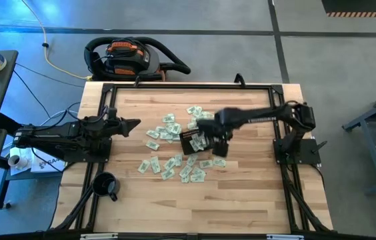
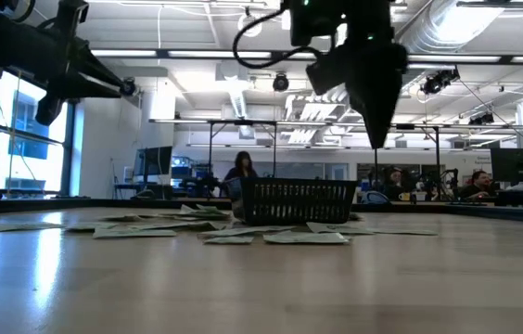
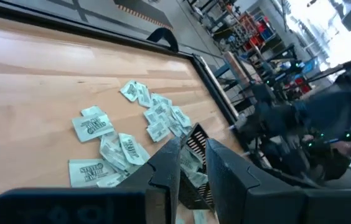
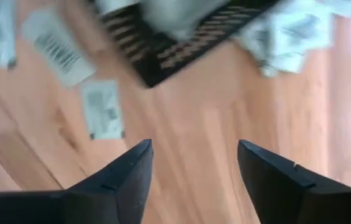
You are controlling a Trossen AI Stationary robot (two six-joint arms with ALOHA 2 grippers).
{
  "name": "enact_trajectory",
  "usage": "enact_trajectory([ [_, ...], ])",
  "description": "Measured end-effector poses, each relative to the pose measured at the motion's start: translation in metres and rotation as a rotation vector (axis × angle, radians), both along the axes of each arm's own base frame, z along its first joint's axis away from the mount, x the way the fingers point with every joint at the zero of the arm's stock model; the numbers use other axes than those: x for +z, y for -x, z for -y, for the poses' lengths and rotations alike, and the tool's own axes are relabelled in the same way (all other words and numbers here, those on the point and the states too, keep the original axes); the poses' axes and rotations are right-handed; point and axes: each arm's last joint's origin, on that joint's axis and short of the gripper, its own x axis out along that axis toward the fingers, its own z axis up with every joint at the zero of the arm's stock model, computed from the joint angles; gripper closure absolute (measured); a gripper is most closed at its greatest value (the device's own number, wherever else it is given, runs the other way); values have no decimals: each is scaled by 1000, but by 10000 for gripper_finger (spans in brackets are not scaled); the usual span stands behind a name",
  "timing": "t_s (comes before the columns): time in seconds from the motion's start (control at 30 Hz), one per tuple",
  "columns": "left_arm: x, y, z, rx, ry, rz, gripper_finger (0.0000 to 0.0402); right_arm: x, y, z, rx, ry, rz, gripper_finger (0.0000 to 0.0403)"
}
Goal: Pick and place Stevia / Truvia into bins
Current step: Put the green stevia packet into the black bin
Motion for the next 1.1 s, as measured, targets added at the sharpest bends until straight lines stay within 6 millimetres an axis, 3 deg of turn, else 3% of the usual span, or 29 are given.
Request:
enact_trajectory([
  [0.17, 0, 0, 0, 1, -35, -20, 291, -31, 3, -41, 134, -20, 38, 170],
  [0.3, 0, 0, 0, 3, -37, -21, 291, -54, 6, -58, 121, -58, 91, 173],
  [0.87, 0, 0, 0, 8, -35, -19, 291, -103, 22, -59, -47, -114, 196, 179],
  [0.97, 0, 0, 0, 10, -36, -19, 291, -107, 26, -58, -112, -96, 176, 202],
  [1.1, -1, 1, -1, 21, -41, -29, 291, -109, 31, -56, -171, -66, 136, 264],
])
